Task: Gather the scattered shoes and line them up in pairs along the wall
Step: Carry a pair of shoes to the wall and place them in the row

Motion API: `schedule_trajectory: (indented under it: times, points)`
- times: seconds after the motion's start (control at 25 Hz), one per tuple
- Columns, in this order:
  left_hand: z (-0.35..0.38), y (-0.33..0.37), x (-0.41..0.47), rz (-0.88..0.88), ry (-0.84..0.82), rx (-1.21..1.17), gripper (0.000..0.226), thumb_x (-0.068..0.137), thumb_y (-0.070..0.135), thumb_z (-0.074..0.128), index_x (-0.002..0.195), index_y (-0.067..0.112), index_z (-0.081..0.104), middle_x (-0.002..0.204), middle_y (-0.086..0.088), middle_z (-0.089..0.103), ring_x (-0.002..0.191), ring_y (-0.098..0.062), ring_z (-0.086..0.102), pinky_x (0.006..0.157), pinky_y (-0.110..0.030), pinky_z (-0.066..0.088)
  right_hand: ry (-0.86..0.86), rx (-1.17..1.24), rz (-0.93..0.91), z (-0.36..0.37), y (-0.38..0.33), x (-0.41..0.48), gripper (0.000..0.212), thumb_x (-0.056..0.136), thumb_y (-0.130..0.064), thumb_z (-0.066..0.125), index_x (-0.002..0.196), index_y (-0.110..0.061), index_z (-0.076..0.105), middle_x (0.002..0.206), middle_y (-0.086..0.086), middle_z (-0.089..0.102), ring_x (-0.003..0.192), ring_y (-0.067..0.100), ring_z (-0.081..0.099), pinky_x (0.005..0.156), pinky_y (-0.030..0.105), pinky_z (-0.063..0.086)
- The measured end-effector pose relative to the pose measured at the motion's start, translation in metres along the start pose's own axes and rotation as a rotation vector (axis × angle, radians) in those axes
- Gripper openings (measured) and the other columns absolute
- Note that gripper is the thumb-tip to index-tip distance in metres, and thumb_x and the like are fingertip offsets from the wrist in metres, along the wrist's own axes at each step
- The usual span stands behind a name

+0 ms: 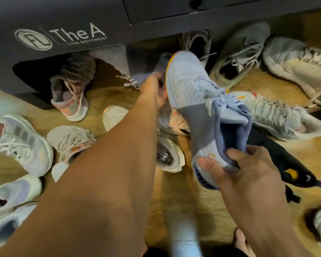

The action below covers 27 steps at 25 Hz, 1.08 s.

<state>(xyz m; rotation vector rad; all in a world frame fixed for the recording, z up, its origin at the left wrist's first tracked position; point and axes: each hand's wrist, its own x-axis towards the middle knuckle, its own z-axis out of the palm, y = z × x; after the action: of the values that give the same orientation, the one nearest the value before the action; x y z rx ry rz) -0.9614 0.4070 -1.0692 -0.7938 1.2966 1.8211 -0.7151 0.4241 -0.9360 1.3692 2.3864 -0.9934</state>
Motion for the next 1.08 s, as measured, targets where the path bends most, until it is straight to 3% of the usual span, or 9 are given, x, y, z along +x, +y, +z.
schedule_trajectory:
  times: [0.04,0.16,0.2,0.32,0.44,0.52,0.72,0.88,1.08]
  points:
    - [0.009,0.0,0.009,-0.005,0.004,0.034,0.014,0.097,0.012,0.043,0.096,0.005,0.055,0.092,-0.018,0.06,0.088,-0.033,0.058,0.09,-0.042,0.049,0.008,-0.017,0.008,-0.003,0.001,0.005,0.041,0.065,-0.067,0.054,0.082,-0.031,0.063,0.104,-0.002,0.037,0.081,0.021,0.05,0.071,0.03,0.038]
    - [0.024,0.003,0.02,-0.014,0.137,0.044,0.023,0.096,0.012,0.044,0.074,0.01,0.048,0.048,-0.004,0.044,0.04,-0.015,0.041,0.04,-0.021,0.037,-0.002,-0.055,0.025,-0.008,0.004,0.014,0.044,0.066,-0.071,0.055,0.085,-0.031,0.062,0.113,0.001,0.04,0.085,0.02,0.049,0.071,0.029,0.035]
    - [0.024,0.007,0.015,0.018,0.241,0.102,0.014,0.095,0.013,0.048,0.081,0.01,0.051,0.05,-0.004,0.045,0.038,-0.013,0.042,0.038,-0.018,0.037,-0.009,-0.057,0.027,-0.01,0.006,0.015,0.052,0.064,-0.074,0.052,0.089,-0.03,0.064,0.118,0.002,0.042,0.089,0.02,0.049,0.072,0.028,0.033]
    - [-0.002,0.018,-0.006,0.221,0.481,0.426,0.034,0.086,0.02,0.065,0.117,0.01,0.056,0.092,-0.012,0.068,0.074,-0.023,0.068,0.07,-0.035,0.059,-0.03,-0.043,0.013,-0.018,0.008,0.007,0.072,0.055,-0.078,0.044,0.096,-0.026,0.07,0.122,0.003,0.045,0.088,0.017,0.047,0.072,0.025,0.029]
    - [-0.027,0.023,-0.062,0.36,0.418,0.902,0.031,0.085,0.023,0.067,0.114,0.017,0.058,0.108,-0.01,0.066,0.083,-0.025,0.066,0.044,-0.023,0.052,-0.082,0.053,-0.02,-0.035,0.007,-0.022,0.042,0.062,-0.069,0.057,0.079,-0.033,0.068,0.102,0.001,0.046,0.077,0.01,0.039,0.064,0.018,0.026]
    - [-0.043,0.026,-0.104,0.461,0.407,1.353,0.026,0.087,0.024,0.061,0.113,0.019,0.056,0.113,-0.012,0.063,0.099,-0.035,0.06,0.056,-0.025,0.043,-0.17,0.072,0.02,-0.05,0.006,-0.049,0.022,0.068,-0.061,0.067,0.067,-0.04,0.061,0.09,0.002,0.053,0.08,0.016,0.047,0.067,0.024,0.03]
    - [-0.047,0.042,-0.214,0.466,0.141,2.38,0.037,0.094,0.013,0.047,0.13,0.018,0.047,0.125,-0.008,0.058,0.111,-0.028,0.059,0.071,-0.034,0.036,-0.239,-0.01,0.048,-0.092,-0.015,-0.094,0.037,0.074,-0.05,0.072,0.053,-0.03,0.049,0.064,0.0,0.053,0.081,0.029,0.053,0.059,0.031,0.033]
    - [-0.018,0.066,-0.276,0.433,-0.01,2.585,0.031,0.093,0.009,0.048,0.122,0.018,0.058,0.122,-0.003,0.061,0.114,-0.023,0.056,0.074,-0.032,0.04,-0.149,-0.179,0.057,-0.134,-0.051,-0.106,0.038,0.07,-0.055,0.07,0.059,-0.03,0.044,0.093,0.016,0.062,0.094,0.033,0.058,0.069,0.035,0.041]
    - [0.022,0.143,-0.364,0.423,-0.021,2.686,0.032,0.093,0.019,0.049,0.124,0.02,0.056,0.121,0.0,0.061,0.112,-0.026,0.058,0.087,-0.038,0.048,-0.162,-0.461,-0.018,-0.201,-0.123,-0.121,0.047,0.069,-0.07,0.061,0.09,-0.027,0.056,0.102,0.001,0.046,0.104,0.028,0.052,0.073,0.032,0.041]
